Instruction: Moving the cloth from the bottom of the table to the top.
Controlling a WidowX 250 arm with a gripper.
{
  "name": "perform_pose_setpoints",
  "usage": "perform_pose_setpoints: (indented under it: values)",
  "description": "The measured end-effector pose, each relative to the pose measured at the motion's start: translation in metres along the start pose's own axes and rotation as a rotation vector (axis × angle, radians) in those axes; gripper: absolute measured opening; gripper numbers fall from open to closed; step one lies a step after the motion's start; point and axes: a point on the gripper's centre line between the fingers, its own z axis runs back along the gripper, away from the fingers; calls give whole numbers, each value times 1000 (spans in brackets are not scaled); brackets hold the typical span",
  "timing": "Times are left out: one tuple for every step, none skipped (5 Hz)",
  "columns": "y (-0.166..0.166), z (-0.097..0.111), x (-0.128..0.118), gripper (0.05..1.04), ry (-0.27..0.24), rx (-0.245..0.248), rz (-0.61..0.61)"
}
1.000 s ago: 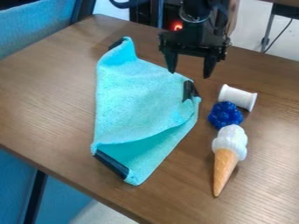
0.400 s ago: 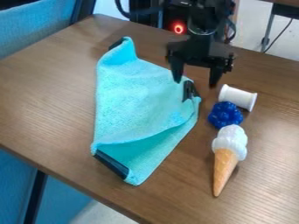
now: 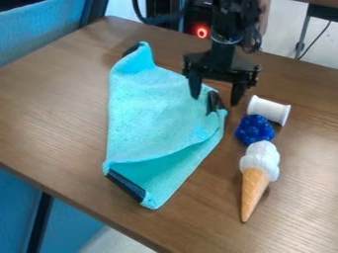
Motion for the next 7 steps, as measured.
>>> perform_pose_setpoints:
  values:
    - [-1, -6, -5, 679, 31, -1, -7]
    - [-2, -6, -5, 382, 37, -5, -15]
    - [-3, -5, -5, 179, 40, -10, -13]
    - [-3, -4, -5, 82, 46, -26, -10]
    - [-2, -2, -1, 67, 54, -53, -3]
    - [7, 1, 1, 65, 87, -99, 49]
    - [29, 27, 9, 65, 75, -200, 140]
